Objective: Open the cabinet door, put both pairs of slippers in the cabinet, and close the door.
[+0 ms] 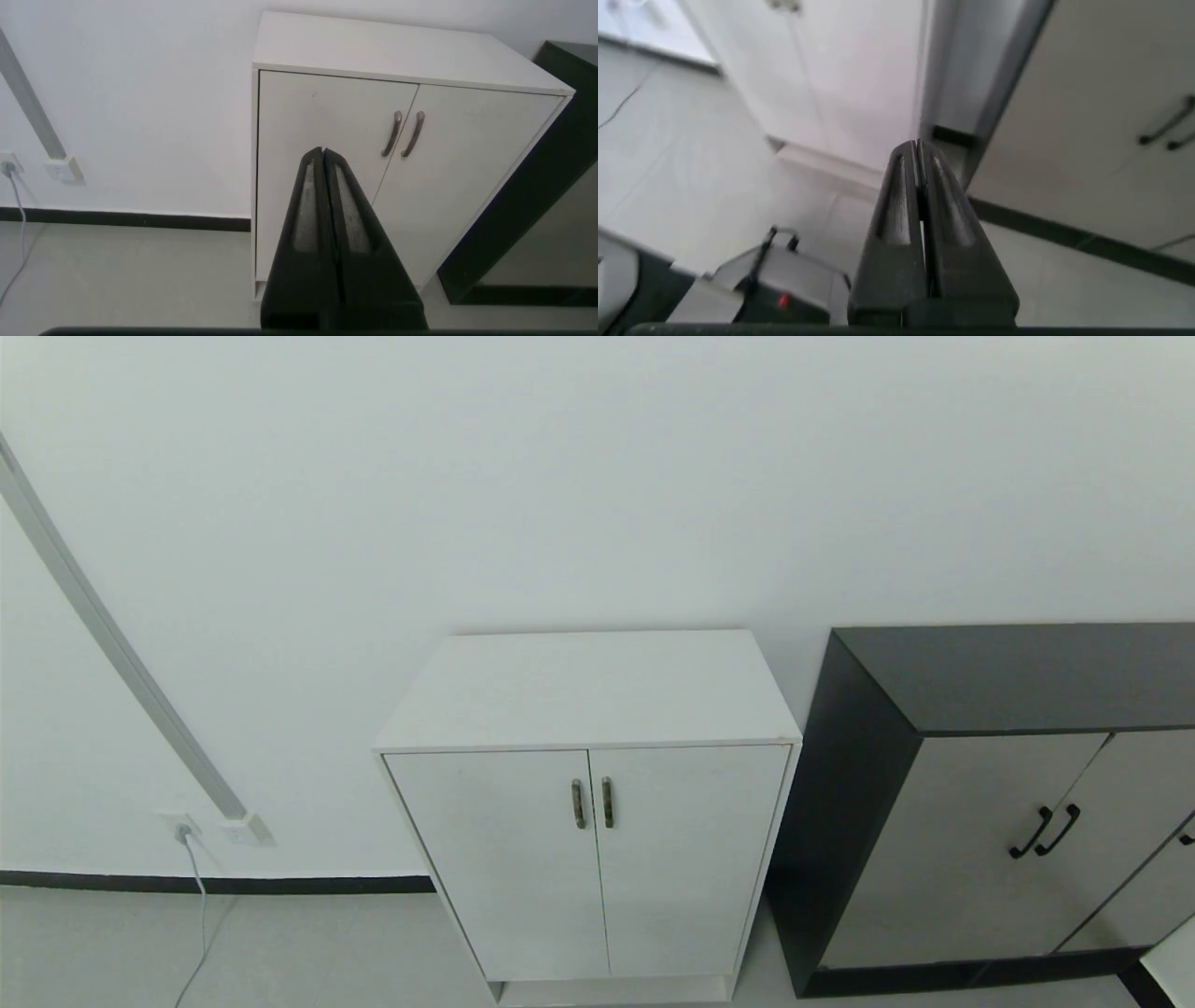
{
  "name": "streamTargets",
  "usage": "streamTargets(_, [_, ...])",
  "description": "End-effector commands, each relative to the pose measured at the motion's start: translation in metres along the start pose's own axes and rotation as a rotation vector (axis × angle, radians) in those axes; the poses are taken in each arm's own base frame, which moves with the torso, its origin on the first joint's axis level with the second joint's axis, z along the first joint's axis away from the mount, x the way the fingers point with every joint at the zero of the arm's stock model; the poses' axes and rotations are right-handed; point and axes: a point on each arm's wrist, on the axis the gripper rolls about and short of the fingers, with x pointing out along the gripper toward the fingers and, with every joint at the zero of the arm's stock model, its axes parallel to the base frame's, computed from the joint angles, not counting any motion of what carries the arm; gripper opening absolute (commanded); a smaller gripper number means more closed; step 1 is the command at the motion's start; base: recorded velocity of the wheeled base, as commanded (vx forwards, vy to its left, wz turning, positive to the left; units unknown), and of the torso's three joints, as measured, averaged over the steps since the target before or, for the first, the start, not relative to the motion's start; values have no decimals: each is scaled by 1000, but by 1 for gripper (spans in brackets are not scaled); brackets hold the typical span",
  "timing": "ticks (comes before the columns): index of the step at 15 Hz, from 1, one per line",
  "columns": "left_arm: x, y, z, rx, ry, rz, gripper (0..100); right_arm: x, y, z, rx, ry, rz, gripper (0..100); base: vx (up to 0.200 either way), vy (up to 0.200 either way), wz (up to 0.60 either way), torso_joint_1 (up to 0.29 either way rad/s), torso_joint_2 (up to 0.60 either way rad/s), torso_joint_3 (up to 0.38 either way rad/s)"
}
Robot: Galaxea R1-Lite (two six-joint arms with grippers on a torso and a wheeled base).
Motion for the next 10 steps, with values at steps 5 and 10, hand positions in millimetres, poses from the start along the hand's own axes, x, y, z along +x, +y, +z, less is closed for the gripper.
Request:
streamTargets(5, [0,0,0,-1,1,1,0,-14,4,-6,16,-185,-163,0,0,0,0,0,0,0])
streamTargets(10, [0,0,0,-1,1,1,0,-18,6,-8,14,-255,-207,0,0,0,0,0,0,0])
